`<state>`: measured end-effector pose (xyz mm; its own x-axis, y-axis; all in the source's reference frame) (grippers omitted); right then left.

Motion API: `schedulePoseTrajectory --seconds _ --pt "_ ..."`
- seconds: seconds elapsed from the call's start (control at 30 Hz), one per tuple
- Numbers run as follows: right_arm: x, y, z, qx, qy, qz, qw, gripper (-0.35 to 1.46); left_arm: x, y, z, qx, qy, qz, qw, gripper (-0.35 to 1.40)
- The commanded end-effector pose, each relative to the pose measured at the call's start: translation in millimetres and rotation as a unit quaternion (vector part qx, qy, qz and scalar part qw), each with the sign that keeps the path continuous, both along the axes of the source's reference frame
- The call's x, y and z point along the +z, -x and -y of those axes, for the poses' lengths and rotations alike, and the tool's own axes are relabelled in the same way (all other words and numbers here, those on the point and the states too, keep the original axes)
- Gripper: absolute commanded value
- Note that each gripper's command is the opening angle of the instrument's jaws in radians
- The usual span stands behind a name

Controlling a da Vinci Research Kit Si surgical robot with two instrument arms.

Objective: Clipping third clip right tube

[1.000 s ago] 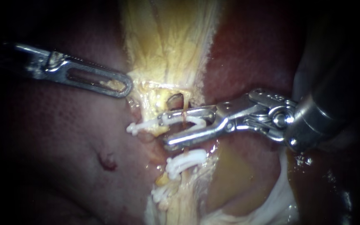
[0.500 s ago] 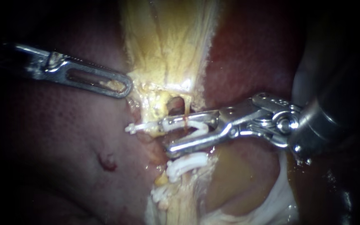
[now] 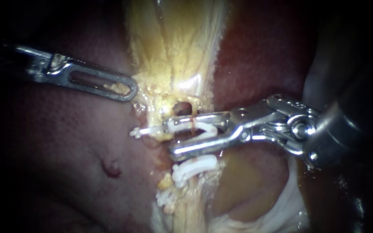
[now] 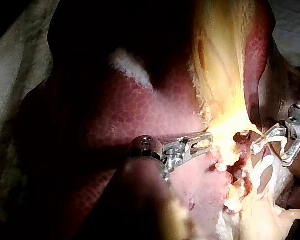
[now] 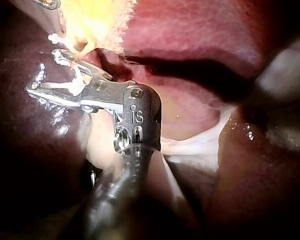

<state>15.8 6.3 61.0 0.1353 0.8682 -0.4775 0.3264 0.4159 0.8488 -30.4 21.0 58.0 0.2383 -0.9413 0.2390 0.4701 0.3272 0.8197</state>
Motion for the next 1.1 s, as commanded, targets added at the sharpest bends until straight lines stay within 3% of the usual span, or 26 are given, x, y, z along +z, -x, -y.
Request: schedulePoseTrajectory --seconds 0.03,0.3,0.6,0.8,1.1 --pt "0.3 0.1 0.0 0.000 0.000 0.001 1.0000 0.47 0.0 0.0 0.0 0.000 0.000 0.000 1.0000 -0.35" --pt "1.6 0.9 -0.5 -0.001 0.001 0.001 1.0000 0.38 0.1 0.0 0.0 0.000 0.000 0.000 1.0000 -0.35" --pt "2.2 1.4 -0.8 0.002 0.000 0.001 1.0000 0.15 0.1 0.0 0.0 0.000 0.000 0.000 1.0000 -0.35" --pt "2.4 1.9 -0.6 -0.001 0.002 0.002 1.0000 -0.35 0.1 0.0 0.0 0.000 0.000 0.000 1.0000 -0.35" --pt "2.8 2.2 -0.3 -0.026 0.013 0.035 0.9990 -0.35 0.1 0.0 0.0 0.000 0.000 0.000 1.0000 -0.35"
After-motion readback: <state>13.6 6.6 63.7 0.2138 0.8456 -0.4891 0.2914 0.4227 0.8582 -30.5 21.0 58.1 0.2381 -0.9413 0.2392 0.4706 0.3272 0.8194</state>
